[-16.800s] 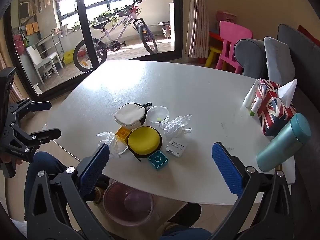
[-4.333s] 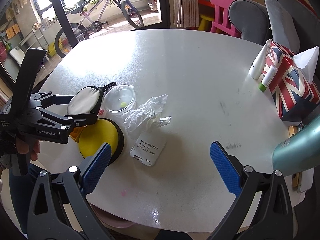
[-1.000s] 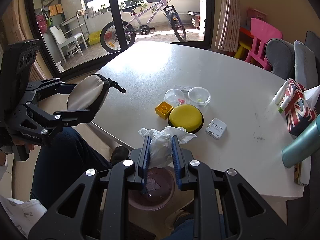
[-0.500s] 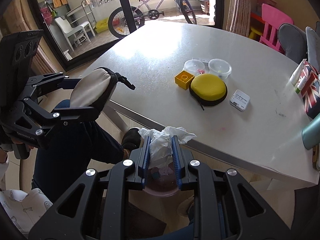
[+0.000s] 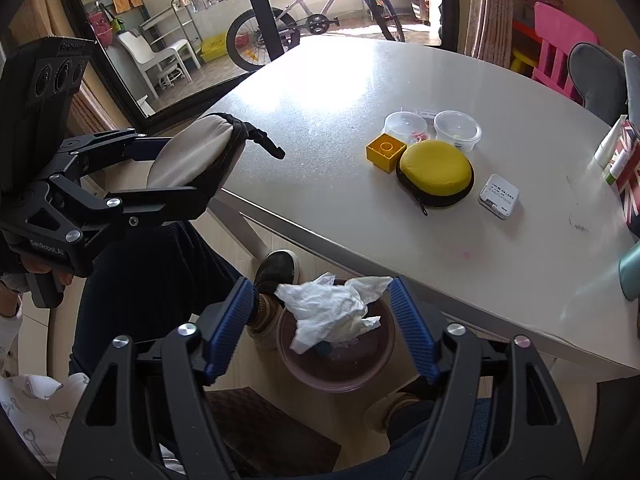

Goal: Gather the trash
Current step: 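Carry both items to the pink bin and open the right tool over it, then open the left tool to release the beige pouch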

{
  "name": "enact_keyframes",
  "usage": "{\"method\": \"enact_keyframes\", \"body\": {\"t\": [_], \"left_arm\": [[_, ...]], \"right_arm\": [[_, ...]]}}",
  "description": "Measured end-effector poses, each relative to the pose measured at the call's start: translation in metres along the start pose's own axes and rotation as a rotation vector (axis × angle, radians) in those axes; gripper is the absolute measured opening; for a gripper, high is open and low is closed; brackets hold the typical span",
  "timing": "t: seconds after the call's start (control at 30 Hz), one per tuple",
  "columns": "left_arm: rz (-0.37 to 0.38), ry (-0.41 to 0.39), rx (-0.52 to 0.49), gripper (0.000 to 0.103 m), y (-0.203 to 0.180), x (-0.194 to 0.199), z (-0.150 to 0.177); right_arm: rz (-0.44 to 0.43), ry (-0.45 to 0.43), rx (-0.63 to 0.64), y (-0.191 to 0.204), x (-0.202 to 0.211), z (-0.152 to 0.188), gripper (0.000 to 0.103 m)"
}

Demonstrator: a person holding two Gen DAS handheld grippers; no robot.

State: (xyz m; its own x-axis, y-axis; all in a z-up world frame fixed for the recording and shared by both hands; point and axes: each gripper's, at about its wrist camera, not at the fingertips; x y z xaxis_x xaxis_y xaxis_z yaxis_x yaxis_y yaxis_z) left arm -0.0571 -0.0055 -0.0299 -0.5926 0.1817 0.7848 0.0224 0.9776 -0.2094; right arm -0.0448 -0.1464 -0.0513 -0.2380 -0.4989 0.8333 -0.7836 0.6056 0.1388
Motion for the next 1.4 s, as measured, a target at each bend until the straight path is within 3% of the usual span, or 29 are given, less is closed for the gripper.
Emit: {"method": "enact_keyframes", "body": {"t": [0.07,0.2,0.93,1.4], "left_arm": [[0.003,0.002,-0.002,0.080,-0.001,-0.001,0.000],[0.008,0.007,-0.004,0.080,-0.001,-0.001,0.000],[0.036,0.030,-0.034,0.080,-0.010,-0.002,0.004],[0.067,0.091,-0.070,0.080,-0.025,-0.015,0.017]], "right_arm": [[0.015,-0.003,-0.007,-0.002,0.001,0.000,0.091],[0.040,-0.008,-0.027,-0.007,0.004,0.000,0.096],[0.096,-0.035,-0.083,-0.024,0.022,0.004,0.097],[0.140,-0.068,-0.119,-0.039,0.042,0.006,0.097]]}}
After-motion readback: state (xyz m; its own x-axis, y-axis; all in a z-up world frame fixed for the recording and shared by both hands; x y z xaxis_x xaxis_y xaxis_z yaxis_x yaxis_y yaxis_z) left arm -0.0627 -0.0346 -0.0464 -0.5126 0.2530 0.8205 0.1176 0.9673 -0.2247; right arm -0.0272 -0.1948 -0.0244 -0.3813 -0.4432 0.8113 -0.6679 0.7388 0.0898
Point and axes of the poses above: each gripper's, at about its wrist camera, not at the fingertips, and x roughly against the way its jaws point, y to its left, z to its underside, and after that the axes turned 5 degrees about x, right-handed
